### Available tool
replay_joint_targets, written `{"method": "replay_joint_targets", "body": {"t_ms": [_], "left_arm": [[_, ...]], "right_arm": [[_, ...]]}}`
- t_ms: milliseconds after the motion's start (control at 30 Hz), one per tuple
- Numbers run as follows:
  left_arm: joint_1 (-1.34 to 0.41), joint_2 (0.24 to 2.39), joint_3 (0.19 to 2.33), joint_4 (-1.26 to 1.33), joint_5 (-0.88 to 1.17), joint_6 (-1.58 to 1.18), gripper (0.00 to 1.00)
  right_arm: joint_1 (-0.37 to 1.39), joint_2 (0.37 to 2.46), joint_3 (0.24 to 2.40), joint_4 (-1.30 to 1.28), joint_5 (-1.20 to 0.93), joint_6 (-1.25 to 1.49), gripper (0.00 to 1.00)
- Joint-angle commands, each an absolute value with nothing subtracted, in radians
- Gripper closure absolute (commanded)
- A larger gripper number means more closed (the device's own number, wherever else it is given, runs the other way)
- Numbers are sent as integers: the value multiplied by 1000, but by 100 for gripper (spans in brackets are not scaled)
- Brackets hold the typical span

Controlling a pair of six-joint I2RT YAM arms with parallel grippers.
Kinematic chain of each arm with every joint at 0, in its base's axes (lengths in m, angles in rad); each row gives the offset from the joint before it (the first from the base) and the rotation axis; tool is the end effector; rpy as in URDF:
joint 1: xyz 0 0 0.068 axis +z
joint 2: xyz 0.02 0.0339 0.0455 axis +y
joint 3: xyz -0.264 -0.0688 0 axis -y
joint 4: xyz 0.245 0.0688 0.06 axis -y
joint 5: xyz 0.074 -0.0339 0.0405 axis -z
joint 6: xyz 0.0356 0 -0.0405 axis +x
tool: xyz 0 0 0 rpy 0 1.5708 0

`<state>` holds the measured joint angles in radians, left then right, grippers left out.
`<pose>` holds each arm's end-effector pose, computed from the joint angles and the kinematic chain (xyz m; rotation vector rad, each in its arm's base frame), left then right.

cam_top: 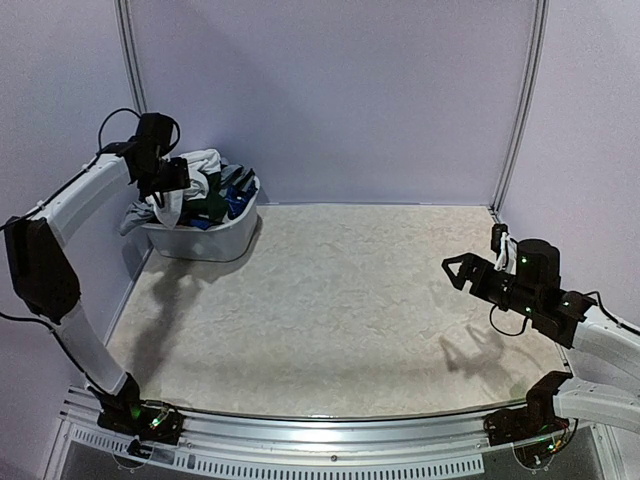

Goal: Fold and stack the mixed laundry pile

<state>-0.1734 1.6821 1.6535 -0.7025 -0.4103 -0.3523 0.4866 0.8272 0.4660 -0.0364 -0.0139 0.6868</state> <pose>0.3722 -0.0508 0.3576 -0.4049 2.1995 0.1892 0.1701 0.0906 0.2349 0.1956 2.0427 0.7669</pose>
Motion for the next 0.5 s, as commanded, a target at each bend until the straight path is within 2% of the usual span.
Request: {"method": "replay_joint_targets", "body": {"t_ms": [0,100,233,467], "left_arm": [[-167,1681,1685,-729,-365,-369,26],[-166,1687,1690,-734,-369,-368,27],[-161,1705,1689,-727,-362,-368,37],[-155,1760,1725,-729,-364,-366,39]], "right_arm": [[496,807,453,-37,-32,684,1],[497,800,451,-37,-38,685,1],[497,792,451,-35,-43,686,1],[496,789,449,-31,-49,687,1]]}}
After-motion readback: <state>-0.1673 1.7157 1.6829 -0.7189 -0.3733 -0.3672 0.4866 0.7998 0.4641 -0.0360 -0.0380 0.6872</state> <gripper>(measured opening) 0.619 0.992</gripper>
